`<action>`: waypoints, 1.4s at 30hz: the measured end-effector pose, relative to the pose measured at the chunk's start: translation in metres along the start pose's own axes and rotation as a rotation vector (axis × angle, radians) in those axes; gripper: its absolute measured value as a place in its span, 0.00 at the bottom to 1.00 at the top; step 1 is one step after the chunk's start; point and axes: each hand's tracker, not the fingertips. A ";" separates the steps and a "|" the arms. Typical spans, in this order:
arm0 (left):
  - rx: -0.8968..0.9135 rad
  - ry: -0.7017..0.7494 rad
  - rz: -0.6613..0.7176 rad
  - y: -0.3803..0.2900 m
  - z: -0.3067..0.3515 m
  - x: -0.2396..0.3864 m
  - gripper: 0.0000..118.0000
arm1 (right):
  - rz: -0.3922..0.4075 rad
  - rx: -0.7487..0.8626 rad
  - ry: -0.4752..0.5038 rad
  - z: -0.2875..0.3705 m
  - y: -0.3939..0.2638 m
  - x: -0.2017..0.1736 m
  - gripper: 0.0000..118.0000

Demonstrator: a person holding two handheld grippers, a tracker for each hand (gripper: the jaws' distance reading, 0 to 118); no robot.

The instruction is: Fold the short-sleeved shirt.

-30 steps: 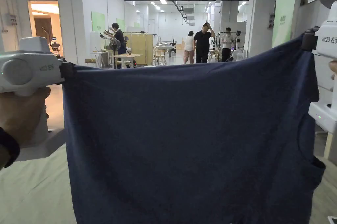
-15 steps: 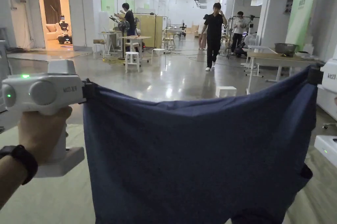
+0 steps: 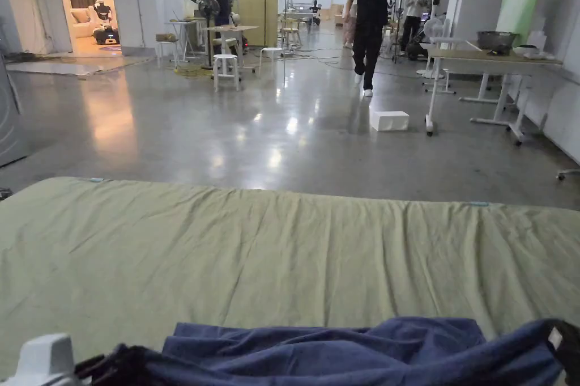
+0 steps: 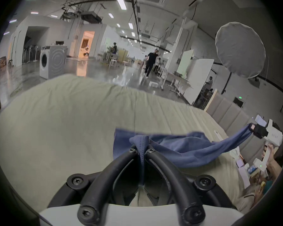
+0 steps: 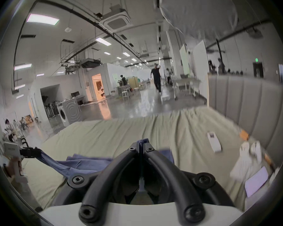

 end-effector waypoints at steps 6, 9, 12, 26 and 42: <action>-0.086 0.024 0.040 -0.087 0.043 -0.025 0.04 | -0.040 -0.188 -0.010 0.068 -0.099 0.018 0.03; -0.149 0.005 0.022 -0.115 0.065 -0.029 0.04 | -0.014 -0.297 -0.044 0.097 -0.136 0.017 0.03; -0.196 0.004 0.009 -0.134 0.075 -0.037 0.04 | -0.026 -0.336 -0.078 0.118 -0.164 0.019 0.03; -0.230 0.026 0.020 -0.157 0.097 -0.055 0.04 | -0.057 -0.413 -0.150 0.146 -0.196 0.028 0.03; -0.098 0.114 0.086 -0.132 0.148 -0.054 0.76 | 0.026 -0.375 -0.181 0.171 -0.177 0.028 0.65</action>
